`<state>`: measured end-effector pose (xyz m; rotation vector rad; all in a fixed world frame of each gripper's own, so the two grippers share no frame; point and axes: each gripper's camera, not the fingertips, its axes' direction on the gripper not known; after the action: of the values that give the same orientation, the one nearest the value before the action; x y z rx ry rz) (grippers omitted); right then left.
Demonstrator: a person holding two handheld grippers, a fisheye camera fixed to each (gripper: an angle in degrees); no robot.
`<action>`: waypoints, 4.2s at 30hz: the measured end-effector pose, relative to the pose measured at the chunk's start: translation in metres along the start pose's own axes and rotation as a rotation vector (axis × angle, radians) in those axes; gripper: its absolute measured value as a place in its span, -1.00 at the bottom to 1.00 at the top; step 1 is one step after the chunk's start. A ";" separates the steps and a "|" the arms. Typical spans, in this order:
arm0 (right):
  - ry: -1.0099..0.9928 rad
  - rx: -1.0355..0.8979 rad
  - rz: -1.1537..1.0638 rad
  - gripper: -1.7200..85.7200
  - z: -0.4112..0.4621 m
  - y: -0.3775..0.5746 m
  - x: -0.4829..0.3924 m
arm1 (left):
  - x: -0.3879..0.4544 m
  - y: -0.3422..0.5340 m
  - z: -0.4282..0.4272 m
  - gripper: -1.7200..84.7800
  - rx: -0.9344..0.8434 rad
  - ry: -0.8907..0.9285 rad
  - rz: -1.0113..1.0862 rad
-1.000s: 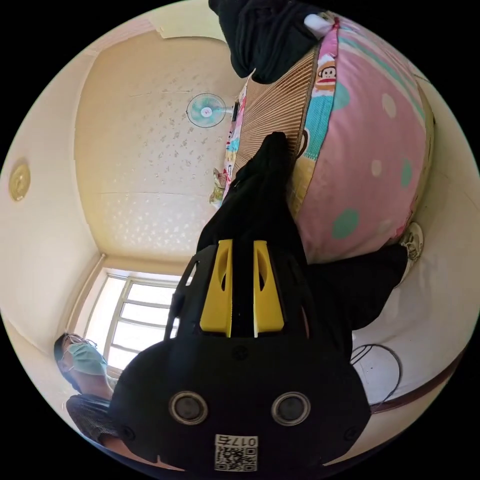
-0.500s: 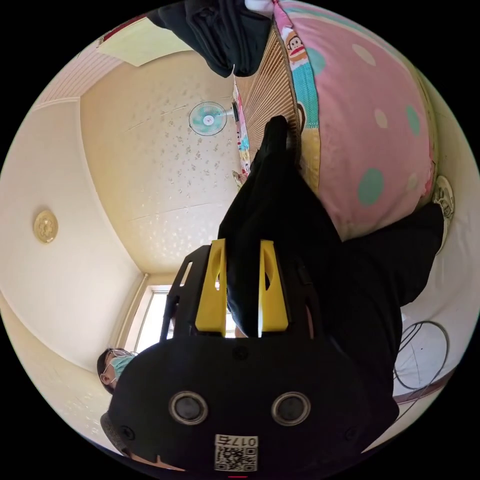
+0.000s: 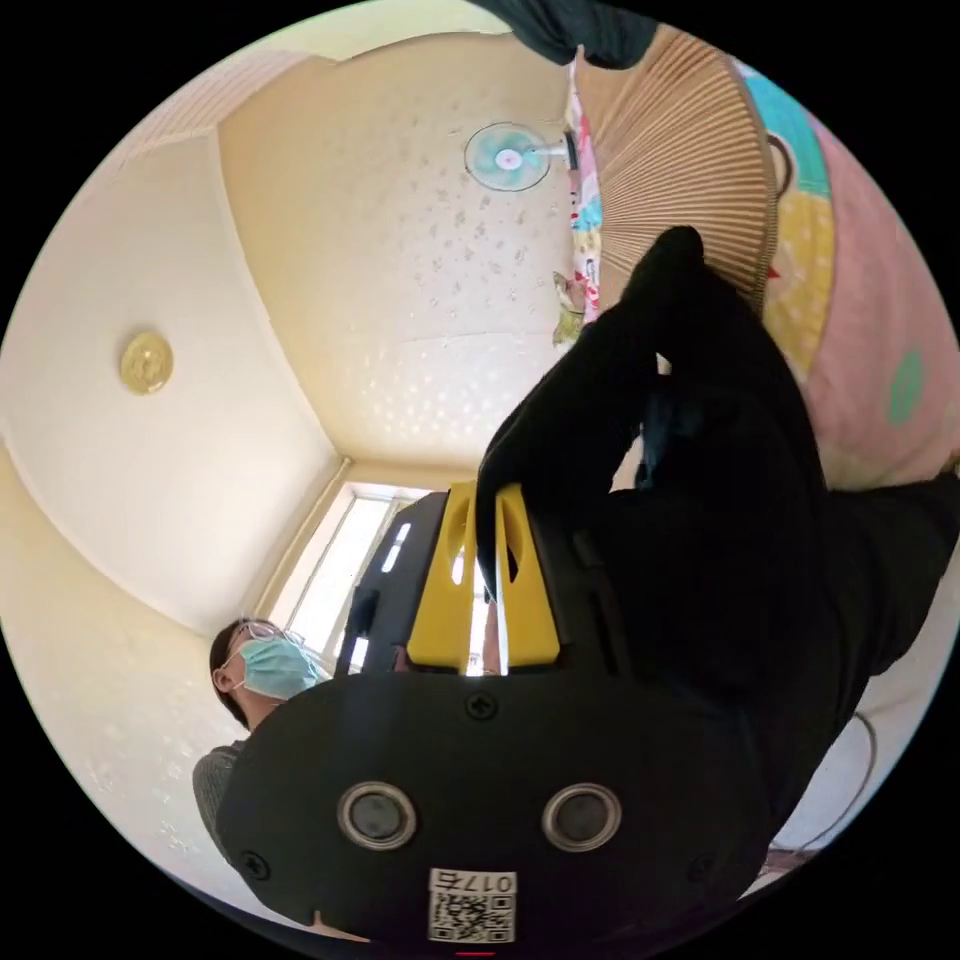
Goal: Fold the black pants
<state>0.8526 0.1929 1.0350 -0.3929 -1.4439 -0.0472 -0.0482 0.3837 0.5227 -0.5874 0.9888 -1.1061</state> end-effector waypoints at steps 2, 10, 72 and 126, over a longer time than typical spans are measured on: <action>-0.128 -0.012 -0.083 -0.89 0.006 -0.001 -0.028 | 0.014 0.016 -0.033 -0.89 0.078 0.052 0.018; -0.480 -0.170 -0.417 -0.91 0.057 0.006 -0.141 | 0.124 0.086 -0.168 -0.92 0.304 0.329 0.405; 0.863 -1.107 -0.102 -0.91 0.432 0.060 -0.051 | 0.027 -0.033 -0.118 -0.87 -0.623 -0.319 0.099; 1.510 -0.452 -0.841 -0.95 0.685 0.053 -0.169 | -0.199 -0.416 -0.094 -0.98 0.017 -0.801 0.050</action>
<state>0.1893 0.4065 0.9101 -0.0028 0.0208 -1.1153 -0.3445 0.4211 0.8864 -0.8901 0.2942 -0.7232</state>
